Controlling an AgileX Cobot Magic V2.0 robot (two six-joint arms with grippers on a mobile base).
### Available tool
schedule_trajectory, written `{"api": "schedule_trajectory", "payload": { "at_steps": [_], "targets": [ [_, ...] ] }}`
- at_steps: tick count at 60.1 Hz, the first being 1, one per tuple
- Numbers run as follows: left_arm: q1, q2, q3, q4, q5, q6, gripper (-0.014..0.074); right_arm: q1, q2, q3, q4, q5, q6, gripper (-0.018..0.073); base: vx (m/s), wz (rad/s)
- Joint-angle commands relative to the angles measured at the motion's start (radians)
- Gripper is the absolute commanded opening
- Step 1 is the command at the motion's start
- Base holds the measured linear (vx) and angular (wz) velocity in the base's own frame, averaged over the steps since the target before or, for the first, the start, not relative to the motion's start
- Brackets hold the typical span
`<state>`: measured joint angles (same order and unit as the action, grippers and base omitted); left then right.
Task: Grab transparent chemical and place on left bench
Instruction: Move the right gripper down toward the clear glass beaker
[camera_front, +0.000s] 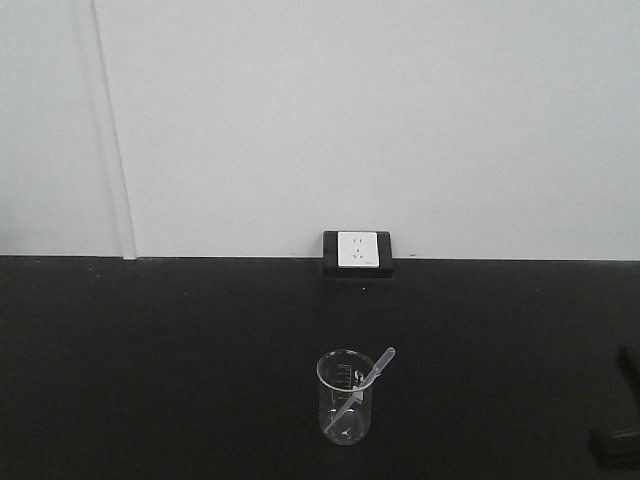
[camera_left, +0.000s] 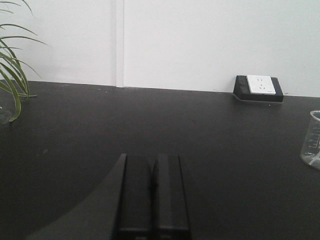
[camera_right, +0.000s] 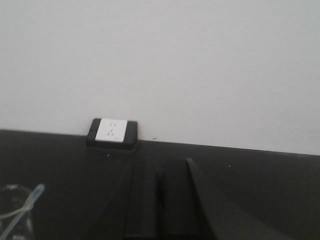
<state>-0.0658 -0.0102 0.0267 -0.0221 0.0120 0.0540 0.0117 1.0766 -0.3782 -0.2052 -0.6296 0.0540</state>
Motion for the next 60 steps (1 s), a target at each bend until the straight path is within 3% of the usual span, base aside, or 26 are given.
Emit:
{"api": "schedule_trajectory", "payload": {
  "at_steps": [1,8,18,26,38,47,60],
  "targets": [
    [-0.002,-0.019,0.016,-0.001,-0.078,-0.008,-0.0003,-0.002,0.092,-0.058,-0.253,-0.143,0.029,0.0243,0.0,0.0],
    [-0.002,-0.019,0.016,-0.001,-0.078,-0.008,-0.0003,-0.002,0.23,-0.123,-0.428,-0.206,0.136,0.0371,0.0,0.0],
    [-0.002,-0.019,0.016,-0.001,-0.078,-0.008,-0.0003,-0.002,0.405,-0.229,-0.461,-0.322,0.265,0.0538,0.0,0.0],
    [-0.002,-0.019,0.016,-0.001,-0.078,-0.008,-0.0003,0.001,0.541,-0.32,-0.483,-0.398,0.334,0.057,0.0,0.0],
    [-0.002,-0.019,0.016,-0.001,-0.078,-0.008,-0.0003,0.101,0.708,-0.458,-0.445,-0.394,0.34,0.0565,0.0,0.0],
    [-0.002,-0.019,0.016,-0.001,-0.078,-0.008,-0.0003,0.164,0.821,-0.547,-0.29,-0.374,0.312,0.0565,0.0,0.0],
    [-0.002,-0.019,0.016,-0.001,-0.078,-0.008,-0.0003,0.186,0.915,-0.634,-0.212,-0.378,0.317,0.0565,0.0,0.0]
  ]
}}
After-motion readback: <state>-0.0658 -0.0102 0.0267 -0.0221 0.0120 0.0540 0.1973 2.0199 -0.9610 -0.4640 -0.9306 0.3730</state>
